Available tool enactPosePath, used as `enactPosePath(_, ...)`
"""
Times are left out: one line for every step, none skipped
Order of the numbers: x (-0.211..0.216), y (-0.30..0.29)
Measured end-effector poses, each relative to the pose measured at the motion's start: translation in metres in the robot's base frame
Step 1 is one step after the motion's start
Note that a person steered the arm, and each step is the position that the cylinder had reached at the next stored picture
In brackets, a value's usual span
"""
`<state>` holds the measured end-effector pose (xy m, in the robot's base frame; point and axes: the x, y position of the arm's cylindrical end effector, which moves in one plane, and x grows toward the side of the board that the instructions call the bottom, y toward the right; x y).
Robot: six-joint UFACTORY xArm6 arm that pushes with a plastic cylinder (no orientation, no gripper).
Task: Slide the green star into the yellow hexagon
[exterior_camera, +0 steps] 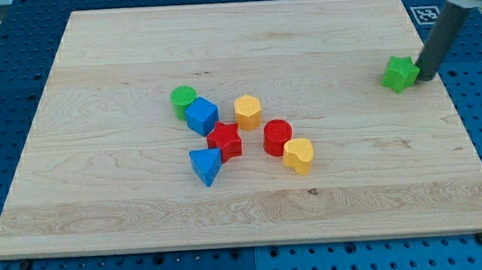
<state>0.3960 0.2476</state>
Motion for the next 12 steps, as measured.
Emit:
enactPosePath(0.0, -0.062)
enactPosePath(0.0, -0.108)
enactPosePath(0.0, -0.131)
enactPosePath(-0.036, -0.128)
enactPosePath(-0.046, -0.129)
enactPosePath(-0.027, -0.13)
enactPosePath(-0.003, -0.136)
enactPosePath(0.017, -0.157)
enactPosePath(0.021, -0.165)
enactPosePath(0.021, -0.165)
enactPosePath(-0.006, -0.16)
enactPosePath(-0.013, -0.161)
